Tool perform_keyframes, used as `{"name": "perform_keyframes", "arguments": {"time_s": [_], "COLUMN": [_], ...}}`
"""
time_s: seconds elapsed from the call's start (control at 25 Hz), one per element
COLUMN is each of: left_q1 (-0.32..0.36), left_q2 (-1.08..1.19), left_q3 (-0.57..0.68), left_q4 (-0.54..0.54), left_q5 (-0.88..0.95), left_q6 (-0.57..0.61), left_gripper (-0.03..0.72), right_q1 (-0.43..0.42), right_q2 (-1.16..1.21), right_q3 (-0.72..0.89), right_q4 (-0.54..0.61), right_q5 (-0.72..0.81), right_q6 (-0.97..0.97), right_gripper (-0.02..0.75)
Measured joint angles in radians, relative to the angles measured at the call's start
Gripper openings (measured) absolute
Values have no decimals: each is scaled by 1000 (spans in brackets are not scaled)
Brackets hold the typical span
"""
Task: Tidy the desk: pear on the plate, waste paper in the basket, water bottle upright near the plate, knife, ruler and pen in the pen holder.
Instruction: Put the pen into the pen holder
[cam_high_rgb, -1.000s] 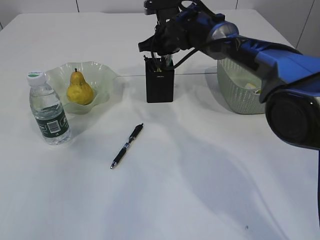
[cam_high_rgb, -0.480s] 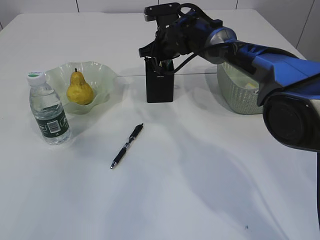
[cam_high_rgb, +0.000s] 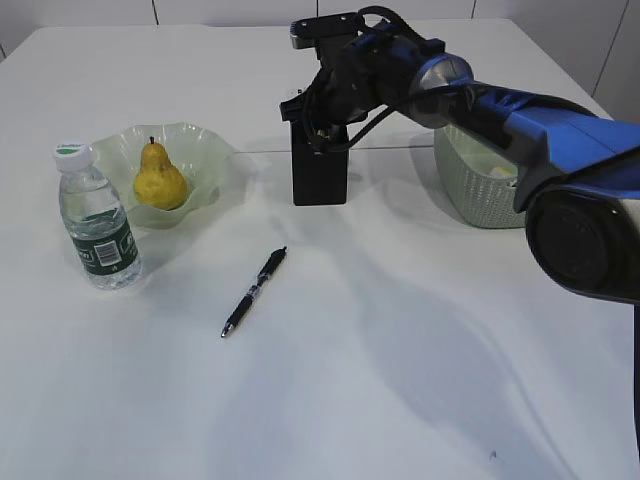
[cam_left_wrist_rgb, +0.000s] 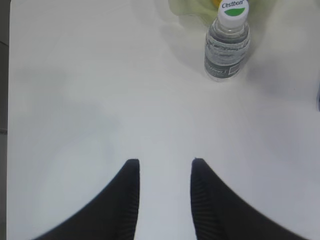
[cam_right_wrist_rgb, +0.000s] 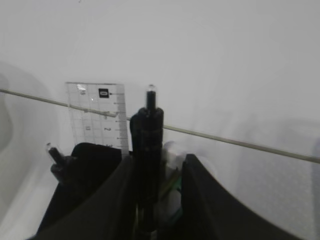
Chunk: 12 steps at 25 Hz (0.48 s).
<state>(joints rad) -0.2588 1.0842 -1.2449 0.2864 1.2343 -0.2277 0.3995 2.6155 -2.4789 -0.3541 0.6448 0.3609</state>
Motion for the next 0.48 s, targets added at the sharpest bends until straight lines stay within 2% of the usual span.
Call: {"name": "perform_keyframes", "arguments": {"time_s": [0.48], "left_q1": [0], "left_q2": [0], "left_q3": [0], "left_q4": [0], "left_q5": [5], "left_q6": [0], "left_gripper": [239], "right_q1": [0], "right_q2": [0], "right_q3": [-120], "right_q4": [32], "right_q5": [150], "right_q6": [18], "right_gripper": [262]}}
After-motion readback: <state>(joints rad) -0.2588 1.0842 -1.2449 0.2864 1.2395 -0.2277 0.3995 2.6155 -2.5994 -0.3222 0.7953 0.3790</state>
